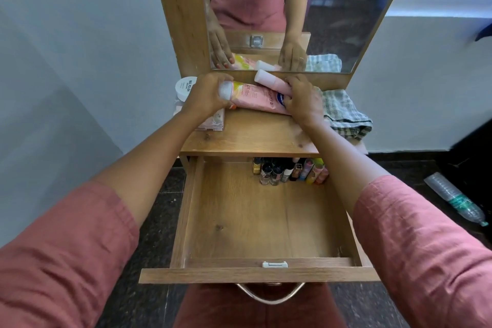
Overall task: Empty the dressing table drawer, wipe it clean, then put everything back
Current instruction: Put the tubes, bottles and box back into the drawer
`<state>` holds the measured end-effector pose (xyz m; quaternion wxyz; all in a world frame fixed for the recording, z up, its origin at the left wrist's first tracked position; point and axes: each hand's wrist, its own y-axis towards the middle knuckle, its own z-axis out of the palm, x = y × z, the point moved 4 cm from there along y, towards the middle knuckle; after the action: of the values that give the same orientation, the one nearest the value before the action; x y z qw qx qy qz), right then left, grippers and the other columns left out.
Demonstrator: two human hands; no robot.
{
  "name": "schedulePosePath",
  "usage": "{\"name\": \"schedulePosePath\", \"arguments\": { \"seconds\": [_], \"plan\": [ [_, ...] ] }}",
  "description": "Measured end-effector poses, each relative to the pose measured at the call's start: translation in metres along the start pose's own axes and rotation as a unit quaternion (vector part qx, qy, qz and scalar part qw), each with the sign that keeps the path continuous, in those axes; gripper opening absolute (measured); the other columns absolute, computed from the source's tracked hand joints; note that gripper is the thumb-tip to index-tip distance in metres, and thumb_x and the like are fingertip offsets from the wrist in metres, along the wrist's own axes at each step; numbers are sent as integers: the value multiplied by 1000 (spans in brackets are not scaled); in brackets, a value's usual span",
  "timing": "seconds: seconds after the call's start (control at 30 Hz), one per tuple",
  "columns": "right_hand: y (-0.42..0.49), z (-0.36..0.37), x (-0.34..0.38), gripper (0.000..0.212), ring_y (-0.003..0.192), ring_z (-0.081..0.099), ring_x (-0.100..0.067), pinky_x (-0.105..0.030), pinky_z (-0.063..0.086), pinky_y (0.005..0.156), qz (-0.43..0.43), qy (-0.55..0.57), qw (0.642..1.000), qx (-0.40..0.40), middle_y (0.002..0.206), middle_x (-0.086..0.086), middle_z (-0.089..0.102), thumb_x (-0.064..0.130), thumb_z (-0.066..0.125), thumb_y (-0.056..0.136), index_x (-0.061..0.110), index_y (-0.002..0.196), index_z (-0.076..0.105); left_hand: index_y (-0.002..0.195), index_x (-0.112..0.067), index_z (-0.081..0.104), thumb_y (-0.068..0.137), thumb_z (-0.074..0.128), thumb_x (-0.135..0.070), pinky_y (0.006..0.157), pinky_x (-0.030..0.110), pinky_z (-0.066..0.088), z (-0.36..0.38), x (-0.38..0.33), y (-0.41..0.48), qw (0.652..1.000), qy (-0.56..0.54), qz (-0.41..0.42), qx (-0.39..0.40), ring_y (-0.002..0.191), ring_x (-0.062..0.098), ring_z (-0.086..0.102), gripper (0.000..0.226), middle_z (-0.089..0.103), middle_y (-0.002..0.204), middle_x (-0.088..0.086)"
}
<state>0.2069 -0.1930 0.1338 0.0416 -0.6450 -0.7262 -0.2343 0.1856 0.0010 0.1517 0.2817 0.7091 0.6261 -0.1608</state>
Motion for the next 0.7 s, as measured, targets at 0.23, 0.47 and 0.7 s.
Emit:
{"name": "schedulePosePath", "arguments": {
  "seconds": [0.23, 0.47, 0.7],
  "plan": [
    [-10, -19, 11, 39, 106, 56, -27, -36, 44, 80, -19, 66, 997, -33, 125, -9, 55, 9, 55, 85, 10, 124, 53, 122, -6, 56, 68, 78, -14, 86, 30, 44, -17, 1, -22, 999, -20, 14, -21, 112, 24, 55, 59, 60, 123, 14],
    [-40, -49, 22, 34, 99, 57, -23, -26, 36, 70, -58, 76, 993, -67, 116, -8, 59, 7, 57, 82, 6, 116, 58, 118, -9, 60, 68, 78, -18, 85, 27, 43, -37, -10, -60, 999, -19, 25, -36, 111, 24, 55, 54, 61, 120, 12],
    [-90, -69, 23, 35, 98, 58, -23, -33, 46, 79, -85, 88, 991, -58, 113, -7, 60, 7, 58, 80, 6, 115, 60, 116, -15, 62, 62, 81, -14, 91, 35, 49, -37, -29, -114, 997, -76, 20, -10, 105, 18, 58, 57, 65, 111, 4]
  ]
}}
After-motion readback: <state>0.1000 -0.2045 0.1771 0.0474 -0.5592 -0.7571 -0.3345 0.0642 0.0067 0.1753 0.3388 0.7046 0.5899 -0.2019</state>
